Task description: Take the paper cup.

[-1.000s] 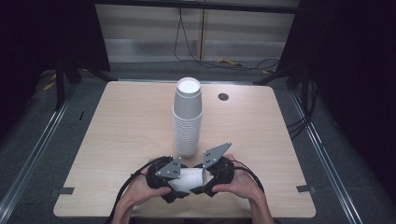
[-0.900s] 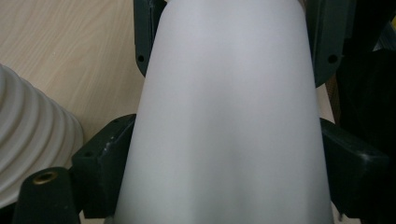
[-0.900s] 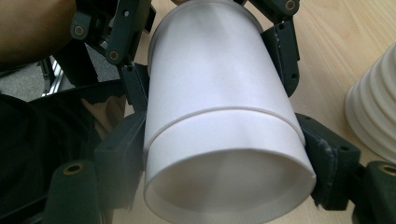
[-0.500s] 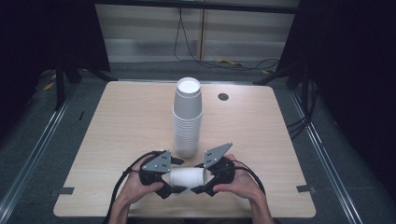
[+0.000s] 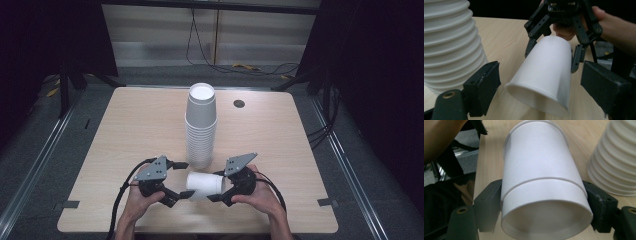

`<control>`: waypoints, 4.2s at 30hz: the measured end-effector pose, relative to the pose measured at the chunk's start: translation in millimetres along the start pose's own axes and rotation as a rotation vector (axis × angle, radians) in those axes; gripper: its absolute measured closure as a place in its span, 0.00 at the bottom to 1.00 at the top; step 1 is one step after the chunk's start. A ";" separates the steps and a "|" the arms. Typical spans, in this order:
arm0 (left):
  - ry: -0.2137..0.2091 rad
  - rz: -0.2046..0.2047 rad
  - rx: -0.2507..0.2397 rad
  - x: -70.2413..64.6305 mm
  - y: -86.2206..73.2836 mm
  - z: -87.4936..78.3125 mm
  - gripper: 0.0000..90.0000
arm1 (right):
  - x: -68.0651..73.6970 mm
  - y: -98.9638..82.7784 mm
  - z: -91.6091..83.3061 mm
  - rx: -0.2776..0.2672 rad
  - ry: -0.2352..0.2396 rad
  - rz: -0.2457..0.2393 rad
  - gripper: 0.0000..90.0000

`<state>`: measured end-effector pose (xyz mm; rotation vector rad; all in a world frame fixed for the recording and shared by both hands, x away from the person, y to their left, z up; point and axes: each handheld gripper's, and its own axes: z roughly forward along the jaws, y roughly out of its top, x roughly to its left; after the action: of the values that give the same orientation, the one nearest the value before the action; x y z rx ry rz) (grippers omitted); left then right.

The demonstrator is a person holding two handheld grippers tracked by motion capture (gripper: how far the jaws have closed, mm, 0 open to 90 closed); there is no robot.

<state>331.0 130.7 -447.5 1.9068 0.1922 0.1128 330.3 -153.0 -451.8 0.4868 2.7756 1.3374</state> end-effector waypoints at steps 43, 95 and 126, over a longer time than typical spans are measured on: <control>0.086 -0.125 -0.080 -15.1 -24.9 -6.9 0.17 | 0.1 -40.5 -7.6 -0.443 0.010 0.083 0.26; -0.037 -0.104 -0.087 -1.1 -1.9 24.4 0.03 | 6.8 -40.2 -3.7 -0.518 0.061 0.017 0.27; -0.104 -0.110 -0.105 0.8 -2.5 23.6 0.12 | 6.3 -40.1 -1.3 -0.476 0.068 0.020 0.23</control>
<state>335.6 109.8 -457.8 1.7887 0.2162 -0.0494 313.3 -175.6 -481.0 0.4467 2.3728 1.9671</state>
